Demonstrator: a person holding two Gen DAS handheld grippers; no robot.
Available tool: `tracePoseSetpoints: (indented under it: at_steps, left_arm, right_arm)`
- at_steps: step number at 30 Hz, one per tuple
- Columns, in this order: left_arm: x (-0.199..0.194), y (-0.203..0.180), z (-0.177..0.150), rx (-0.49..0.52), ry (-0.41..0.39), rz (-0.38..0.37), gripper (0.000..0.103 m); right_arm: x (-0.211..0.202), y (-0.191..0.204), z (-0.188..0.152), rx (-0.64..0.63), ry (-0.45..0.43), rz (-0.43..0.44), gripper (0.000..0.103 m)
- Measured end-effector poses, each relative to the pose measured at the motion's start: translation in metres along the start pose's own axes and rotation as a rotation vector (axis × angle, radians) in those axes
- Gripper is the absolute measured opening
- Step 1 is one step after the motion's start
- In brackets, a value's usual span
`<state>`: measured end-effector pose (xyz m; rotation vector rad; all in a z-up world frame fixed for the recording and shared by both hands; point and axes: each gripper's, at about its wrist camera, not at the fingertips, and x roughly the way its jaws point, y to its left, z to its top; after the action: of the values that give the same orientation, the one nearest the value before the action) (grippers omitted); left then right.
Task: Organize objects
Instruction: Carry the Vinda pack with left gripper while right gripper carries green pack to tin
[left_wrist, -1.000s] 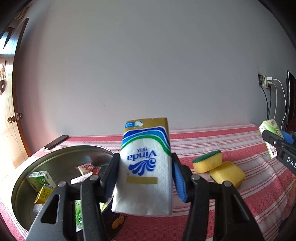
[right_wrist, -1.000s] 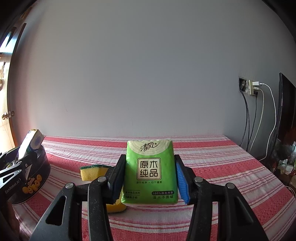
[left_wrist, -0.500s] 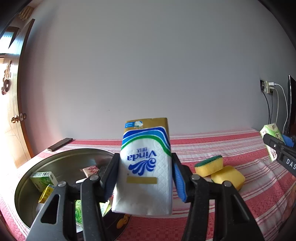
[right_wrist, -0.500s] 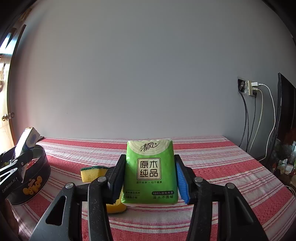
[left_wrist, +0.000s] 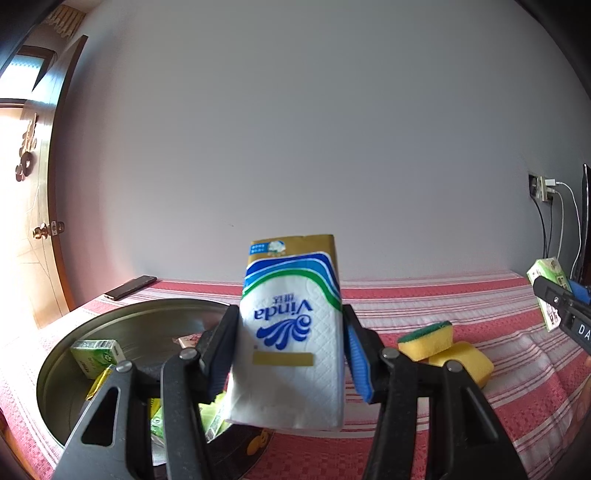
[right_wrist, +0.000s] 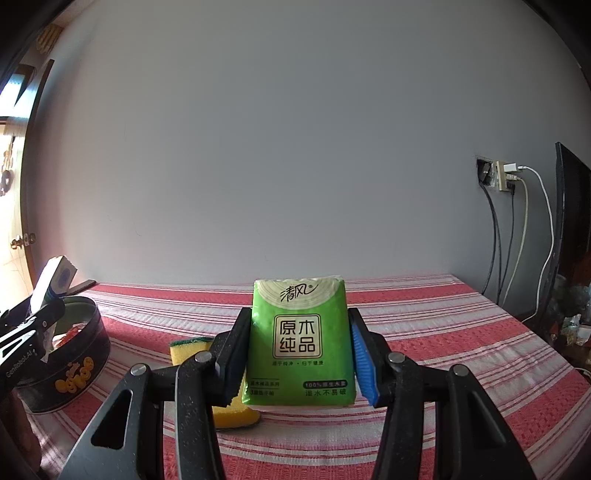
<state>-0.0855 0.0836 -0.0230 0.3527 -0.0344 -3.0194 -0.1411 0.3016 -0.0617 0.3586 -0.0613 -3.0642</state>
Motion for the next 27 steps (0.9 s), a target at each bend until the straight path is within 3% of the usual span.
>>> tracePoseSetpoints:
  at_steps: [10,18,27]
  left_arm:
    - [-0.023,-0.001,0.000,0.071,-0.039,0.024,0.053]
    - [-0.033,0.016,0.012,0.066,-0.044,0.030,0.053]
    - [-0.028,0.051,0.021,0.037,-0.008,0.096,0.053]
  right_arm:
    - [0.000,0.023,0.008,-0.002,0.016,0.094,0.052]
    - [0.004,0.067,0.028,-0.032,0.025,0.224,0.052]
    - [0.013,0.113,0.037,-0.085,0.050,0.322,0.052]
